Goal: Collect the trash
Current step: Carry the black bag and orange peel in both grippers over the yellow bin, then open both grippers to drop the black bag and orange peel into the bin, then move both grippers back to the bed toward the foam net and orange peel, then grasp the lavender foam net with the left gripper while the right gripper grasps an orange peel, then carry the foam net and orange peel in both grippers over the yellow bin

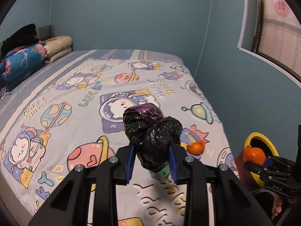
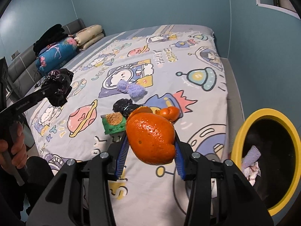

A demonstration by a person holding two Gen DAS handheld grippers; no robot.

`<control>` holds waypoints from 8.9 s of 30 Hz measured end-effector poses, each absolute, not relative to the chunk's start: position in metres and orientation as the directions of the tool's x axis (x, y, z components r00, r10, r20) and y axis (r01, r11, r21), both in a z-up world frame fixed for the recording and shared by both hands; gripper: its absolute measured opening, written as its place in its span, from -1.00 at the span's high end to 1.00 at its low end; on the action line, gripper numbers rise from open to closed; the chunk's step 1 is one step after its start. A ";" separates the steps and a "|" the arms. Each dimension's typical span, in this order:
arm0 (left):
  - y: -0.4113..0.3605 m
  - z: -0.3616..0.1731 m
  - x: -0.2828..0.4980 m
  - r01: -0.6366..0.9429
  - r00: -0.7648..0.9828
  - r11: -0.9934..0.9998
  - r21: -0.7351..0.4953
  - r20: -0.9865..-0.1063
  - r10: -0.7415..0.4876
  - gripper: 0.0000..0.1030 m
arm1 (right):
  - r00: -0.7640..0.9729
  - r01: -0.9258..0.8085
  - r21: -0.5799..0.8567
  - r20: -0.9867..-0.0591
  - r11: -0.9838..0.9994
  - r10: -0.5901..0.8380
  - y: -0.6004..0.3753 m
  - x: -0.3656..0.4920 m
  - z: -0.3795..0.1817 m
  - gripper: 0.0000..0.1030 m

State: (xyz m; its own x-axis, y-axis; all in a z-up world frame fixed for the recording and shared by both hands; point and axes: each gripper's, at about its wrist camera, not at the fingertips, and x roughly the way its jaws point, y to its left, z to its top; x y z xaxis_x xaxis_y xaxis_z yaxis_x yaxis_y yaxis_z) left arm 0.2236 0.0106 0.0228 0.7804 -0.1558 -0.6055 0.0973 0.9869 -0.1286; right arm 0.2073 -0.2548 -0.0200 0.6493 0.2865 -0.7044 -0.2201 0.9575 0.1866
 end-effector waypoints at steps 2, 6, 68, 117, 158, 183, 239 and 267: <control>0.000 0.028 0.223 0.117 0.782 0.985 -0.124 -0.600 -0.168 0.44 | 0.656 -0.206 0.187 -0.702 0.961 0.277 -0.263 0.206 -0.018 0.19; -0.019 0.036 0.222 0.155 0.782 0.980 -0.122 -0.591 -0.197 0.45 | 0.670 -0.179 0.185 -0.696 0.966 0.258 -0.277 0.203 -0.015 0.19; -0.348 -0.034 0.274 0.610 0.462 0.765 -0.205 -0.692 -0.554 0.44 | 0.673 0.329 0.213 -0.736 0.920 -0.071 -0.508 0.182 -0.065 0.18; -0.272 -0.011 0.292 0.469 0.553 0.854 -0.224 -0.680 -0.482 -0.34 | 0.715 0.290 0.218 -0.697 0.932 -0.059 -0.483 0.157 -0.026 -0.11; -0.050 0.022 0.340 0.117 0.739 0.977 -0.178 -0.641 -0.206 -0.62 | 0.741 -0.036 0.171 -0.656 0.985 0.141 -0.315 0.227 0.009 -0.28; 0.006 -0.094 0.435 -0.127 0.613 0.977 -0.173 -0.788 -0.059 -0.63 | 0.639 -0.122 0.125 -0.749 0.985 0.174 -0.237 0.312 -0.089 -0.28; -0.032 -0.133 0.430 -0.026 0.611 0.965 -0.260 -0.768 -0.191 0.52 | 0.560 -0.142 0.083 -0.815 0.986 0.149 -0.213 0.355 -0.145 0.28; 0.006 -0.090 0.270 0.073 0.670 0.945 -0.318 -0.687 -0.282 0.52 | 0.661 -0.057 0.187 -0.729 0.981 0.177 -0.258 0.282 -0.082 0.28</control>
State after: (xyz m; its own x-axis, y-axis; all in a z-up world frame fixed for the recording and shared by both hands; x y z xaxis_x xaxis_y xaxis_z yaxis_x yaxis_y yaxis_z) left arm 0.2705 0.0061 -0.0905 0.6699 -0.2823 -0.6867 0.0726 0.9454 -0.3178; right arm 0.2821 -0.2585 -0.0823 0.6607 0.1773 -0.7294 -0.0571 0.9808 0.1867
